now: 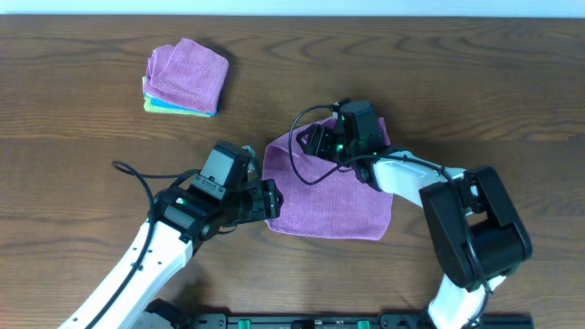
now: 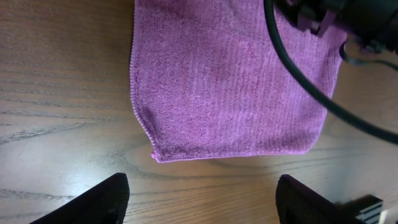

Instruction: Fold the cloth

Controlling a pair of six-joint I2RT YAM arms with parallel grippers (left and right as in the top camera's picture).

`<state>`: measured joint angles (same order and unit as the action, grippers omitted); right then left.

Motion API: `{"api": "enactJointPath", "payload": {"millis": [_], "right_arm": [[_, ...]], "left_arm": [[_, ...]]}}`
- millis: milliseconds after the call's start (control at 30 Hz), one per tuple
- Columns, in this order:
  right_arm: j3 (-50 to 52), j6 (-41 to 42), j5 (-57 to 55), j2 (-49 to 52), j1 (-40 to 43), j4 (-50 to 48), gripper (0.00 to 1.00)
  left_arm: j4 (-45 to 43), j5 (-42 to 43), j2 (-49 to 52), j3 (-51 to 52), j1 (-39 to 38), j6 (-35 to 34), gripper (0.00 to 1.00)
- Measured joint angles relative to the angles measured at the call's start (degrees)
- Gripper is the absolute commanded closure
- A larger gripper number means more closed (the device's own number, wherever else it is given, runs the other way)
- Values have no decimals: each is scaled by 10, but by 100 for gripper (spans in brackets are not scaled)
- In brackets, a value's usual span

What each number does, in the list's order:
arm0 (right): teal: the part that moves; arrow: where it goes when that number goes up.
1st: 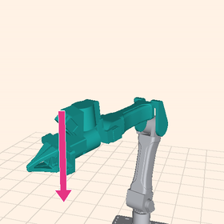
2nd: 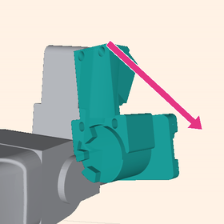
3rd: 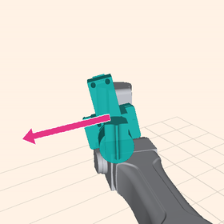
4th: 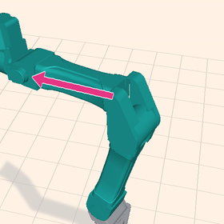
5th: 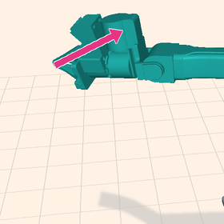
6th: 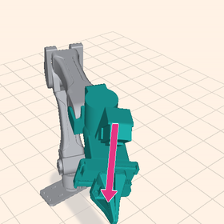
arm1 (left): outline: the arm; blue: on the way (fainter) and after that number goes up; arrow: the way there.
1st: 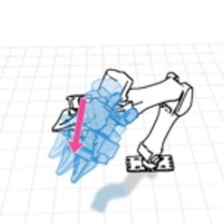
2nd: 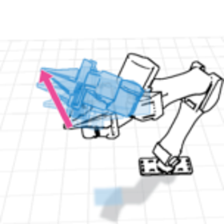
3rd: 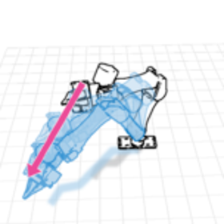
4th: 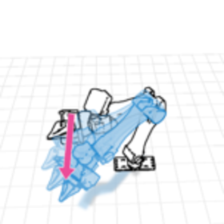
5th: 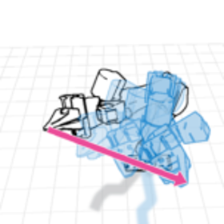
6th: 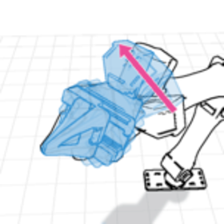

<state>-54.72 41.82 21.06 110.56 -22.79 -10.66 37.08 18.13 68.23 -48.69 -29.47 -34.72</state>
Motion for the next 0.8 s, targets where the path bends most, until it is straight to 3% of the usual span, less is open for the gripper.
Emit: {"api": "enactJointPath", "payload": {"millis": [800], "right_arm": [[-44,1,-22,44,-1,-38,46]], "left_arm": [[0,52,-23,0,50,-2,23]]}}
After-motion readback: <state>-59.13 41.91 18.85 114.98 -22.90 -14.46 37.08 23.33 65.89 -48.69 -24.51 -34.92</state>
